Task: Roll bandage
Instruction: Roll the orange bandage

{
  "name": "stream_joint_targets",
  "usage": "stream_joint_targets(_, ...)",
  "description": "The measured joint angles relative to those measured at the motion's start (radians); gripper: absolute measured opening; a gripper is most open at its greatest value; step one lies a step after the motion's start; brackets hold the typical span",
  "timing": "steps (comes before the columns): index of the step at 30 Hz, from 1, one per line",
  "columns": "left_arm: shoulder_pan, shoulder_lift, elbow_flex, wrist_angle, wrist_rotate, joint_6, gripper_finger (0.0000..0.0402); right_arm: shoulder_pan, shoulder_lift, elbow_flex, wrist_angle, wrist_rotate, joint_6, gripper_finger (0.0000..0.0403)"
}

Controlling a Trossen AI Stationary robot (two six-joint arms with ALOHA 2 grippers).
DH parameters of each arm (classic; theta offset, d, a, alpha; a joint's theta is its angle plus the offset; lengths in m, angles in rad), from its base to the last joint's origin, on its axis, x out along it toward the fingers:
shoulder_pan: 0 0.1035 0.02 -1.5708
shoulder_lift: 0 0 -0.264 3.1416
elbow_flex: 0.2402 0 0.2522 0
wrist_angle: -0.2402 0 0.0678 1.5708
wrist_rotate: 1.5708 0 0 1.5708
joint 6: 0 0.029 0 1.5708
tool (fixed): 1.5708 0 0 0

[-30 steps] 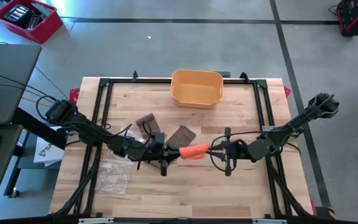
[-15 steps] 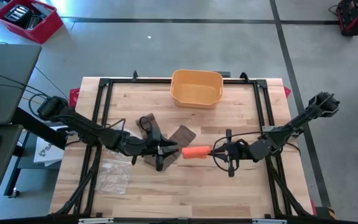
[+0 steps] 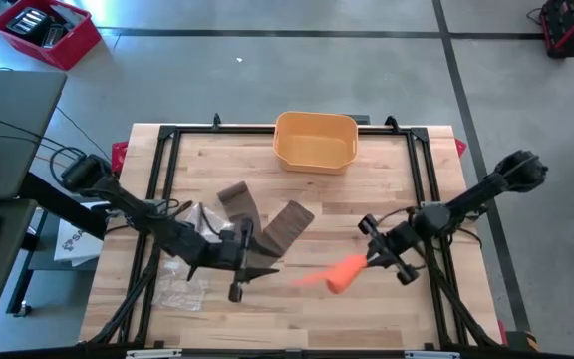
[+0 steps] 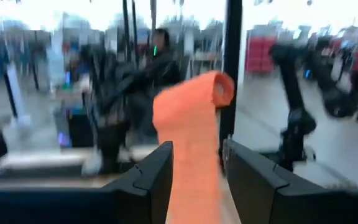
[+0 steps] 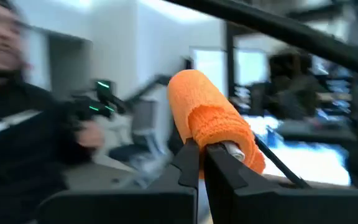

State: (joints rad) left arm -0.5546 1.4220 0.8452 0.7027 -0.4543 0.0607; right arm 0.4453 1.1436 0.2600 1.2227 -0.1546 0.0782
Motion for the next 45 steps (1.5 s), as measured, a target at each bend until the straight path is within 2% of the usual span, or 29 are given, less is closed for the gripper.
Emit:
stream_joint_targets(4,-0.004,0.051,0.004,0.142,0.005,0.109,0.0131,-0.036,0.001,0.011,0.007,-0.081,0.023,0.0000)
stream_joint_targets(9,0.022,0.125,0.087,0.119,0.000,0.170,0.0131,-0.059,0.001,0.023,0.001,-0.085,0.030,0.0000)
stream_joint_targets(17,0.045,0.156,0.236,-0.180,-0.003,0.186,0.0152,-0.073,0.001,0.023,-0.021,-0.020,0.055,0.0000)
stream_joint_targets(22,0.052,0.152,0.322,-0.325,-0.046,0.164,0.0161,-0.084,0.000,0.024,-0.065,0.004,0.053,0.0000)
stream_joint_targets(27,0.084,0.153,0.380,-0.442,-0.052,0.189,0.0161,-0.097,0.000,0.024,-0.131,0.090,0.060,0.0000)
stream_joint_targets(35,0.116,0.152,0.391,-0.592,-0.038,0.290,0.0161,-0.126,0.000,0.024,-0.195,0.095,0.104,0.0000)
stream_joint_targets(40,0.101,0.143,0.391,-0.690,-0.092,0.309,0.0161,-0.126,-0.001,0.024,-0.217,0.124,0.112,0.0000)
stream_joint_targets(45,0.095,0.143,0.391,-0.697,-0.098,0.310,0.0161,-0.127,-0.005,0.024,-0.263,0.168,0.132,0.0000)
